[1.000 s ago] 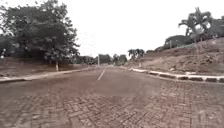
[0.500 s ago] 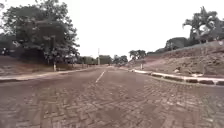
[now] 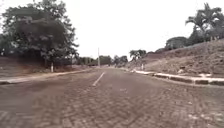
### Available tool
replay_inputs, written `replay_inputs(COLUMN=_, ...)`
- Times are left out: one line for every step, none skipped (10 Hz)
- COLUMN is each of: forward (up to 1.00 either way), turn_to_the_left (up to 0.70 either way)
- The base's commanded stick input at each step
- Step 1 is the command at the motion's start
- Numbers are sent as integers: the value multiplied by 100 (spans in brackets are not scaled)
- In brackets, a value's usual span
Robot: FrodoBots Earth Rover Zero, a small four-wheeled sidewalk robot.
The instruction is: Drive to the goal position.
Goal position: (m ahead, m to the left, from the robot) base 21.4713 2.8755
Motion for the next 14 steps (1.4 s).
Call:
replay_inputs(forward=100, turn_to_the_left=0)
replay_inputs(forward=100, turn_to_the_left=0)
replay_inputs(forward=100, turn_to_the_left=0)
replay_inputs(forward=100, turn_to_the_left=0)
replay_inputs(forward=100, turn_to_the_left=0)
replay_inputs(forward=100, turn_to_the_left=0)
replay_inputs(forward=100, turn_to_the_left=0)
replay_inputs(forward=100, turn_to_the_left=0)
replay_inputs(forward=100, turn_to_the_left=0)
replay_inputs(forward=100, turn_to_the_left=0)
replay_inputs(forward=100, turn_to_the_left=0)
replay_inputs(forward=100, turn_to_the_left=0)
replay_inputs(forward=100, turn_to_the_left=0)
replay_inputs(forward=100, turn_to_the_left=0)
